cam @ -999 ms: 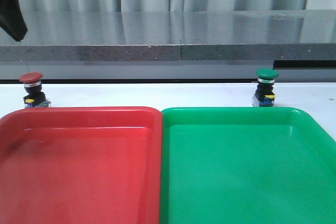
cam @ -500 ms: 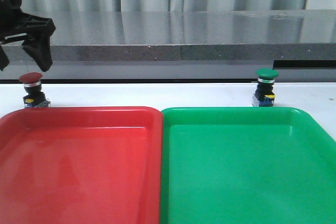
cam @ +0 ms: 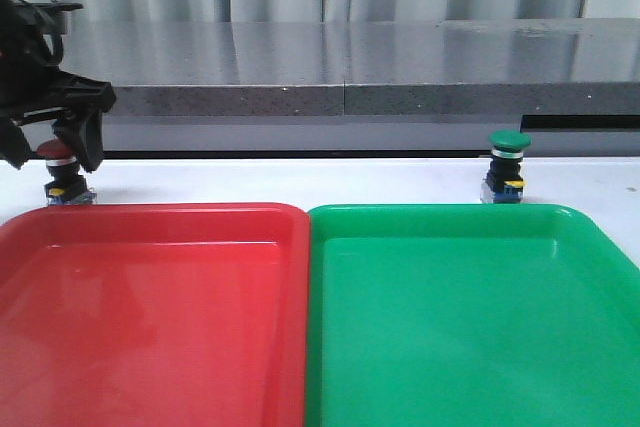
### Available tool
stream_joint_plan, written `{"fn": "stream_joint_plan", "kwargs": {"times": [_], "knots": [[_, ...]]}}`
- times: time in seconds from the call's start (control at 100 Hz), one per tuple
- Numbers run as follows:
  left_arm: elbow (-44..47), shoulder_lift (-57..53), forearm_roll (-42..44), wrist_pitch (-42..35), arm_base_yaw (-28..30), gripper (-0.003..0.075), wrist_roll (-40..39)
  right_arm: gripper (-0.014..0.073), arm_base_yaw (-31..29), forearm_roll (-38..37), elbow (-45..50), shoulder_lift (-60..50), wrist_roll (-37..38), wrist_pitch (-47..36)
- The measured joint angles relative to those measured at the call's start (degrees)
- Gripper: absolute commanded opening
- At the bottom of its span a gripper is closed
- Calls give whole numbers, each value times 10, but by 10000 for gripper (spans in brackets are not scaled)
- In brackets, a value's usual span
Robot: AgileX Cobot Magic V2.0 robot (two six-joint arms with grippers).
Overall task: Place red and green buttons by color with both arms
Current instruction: 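Lower the left gripper over the red-capped button and close on it, then lift the red-capped button with the left gripper toward the red tray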
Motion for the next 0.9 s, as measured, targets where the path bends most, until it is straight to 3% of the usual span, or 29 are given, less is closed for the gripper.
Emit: {"fn": "stream_joint_plan", "kwargs": {"times": [0.19, 0.33, 0.68, 0.9], "knots": [[0, 0, 0, -9, 0, 250, 0, -64, 0, 0, 0, 0, 0, 0], [0, 0, 0, -14, 0, 164, 0, -64, 0, 0, 0, 0, 0, 0], [0, -34, -13, -17, -6, 147, -18, -64, 0, 0, 0, 0, 0, 0], [29, -114, -12, -27, -59, 147, -69, -64, 0, 0, 0, 0, 0, 0]]}}
